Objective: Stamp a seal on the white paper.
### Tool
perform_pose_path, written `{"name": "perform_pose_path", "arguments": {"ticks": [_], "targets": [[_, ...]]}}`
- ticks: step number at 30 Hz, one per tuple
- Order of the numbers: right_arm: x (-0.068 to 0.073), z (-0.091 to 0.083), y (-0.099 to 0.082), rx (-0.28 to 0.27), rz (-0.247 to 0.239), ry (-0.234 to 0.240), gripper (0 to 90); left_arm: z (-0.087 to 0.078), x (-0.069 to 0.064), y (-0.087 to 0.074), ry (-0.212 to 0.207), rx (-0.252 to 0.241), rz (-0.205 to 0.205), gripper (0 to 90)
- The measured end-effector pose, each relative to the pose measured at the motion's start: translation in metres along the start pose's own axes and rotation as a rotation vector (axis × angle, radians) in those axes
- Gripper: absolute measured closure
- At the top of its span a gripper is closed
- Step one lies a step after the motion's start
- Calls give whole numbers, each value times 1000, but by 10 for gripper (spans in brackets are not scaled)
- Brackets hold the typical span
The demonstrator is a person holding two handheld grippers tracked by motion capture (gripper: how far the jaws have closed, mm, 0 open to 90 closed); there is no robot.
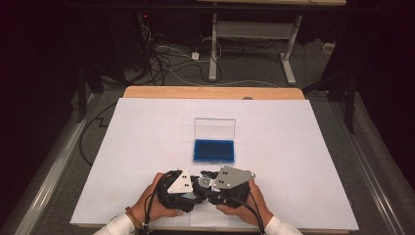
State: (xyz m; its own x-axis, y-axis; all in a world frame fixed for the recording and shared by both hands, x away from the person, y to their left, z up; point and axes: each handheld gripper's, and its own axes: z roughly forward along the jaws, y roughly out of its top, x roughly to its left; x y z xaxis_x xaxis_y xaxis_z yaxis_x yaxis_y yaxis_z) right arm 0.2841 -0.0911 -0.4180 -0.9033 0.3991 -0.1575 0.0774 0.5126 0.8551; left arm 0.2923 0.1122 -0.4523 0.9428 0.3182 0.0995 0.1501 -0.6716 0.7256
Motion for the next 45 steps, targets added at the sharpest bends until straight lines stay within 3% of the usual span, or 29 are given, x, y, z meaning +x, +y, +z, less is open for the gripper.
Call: {"name": "perform_pose_path", "arguments": {"ticks": [19,27,36,45], "targets": [[0,-2,1,-6,-3,3,570,-1,-2,1,-5,-11,-14,361],[0,-3,0,-15,-2,-2,570,-4,0,3,6,5,-6,361],[1,-2,-1,-6,-5,-2,570,-3,1,3,-9,22,-14,359],[0,-2,0,11,-2,-3,570,1,0,-1,-23,-15,-29,356]]}}
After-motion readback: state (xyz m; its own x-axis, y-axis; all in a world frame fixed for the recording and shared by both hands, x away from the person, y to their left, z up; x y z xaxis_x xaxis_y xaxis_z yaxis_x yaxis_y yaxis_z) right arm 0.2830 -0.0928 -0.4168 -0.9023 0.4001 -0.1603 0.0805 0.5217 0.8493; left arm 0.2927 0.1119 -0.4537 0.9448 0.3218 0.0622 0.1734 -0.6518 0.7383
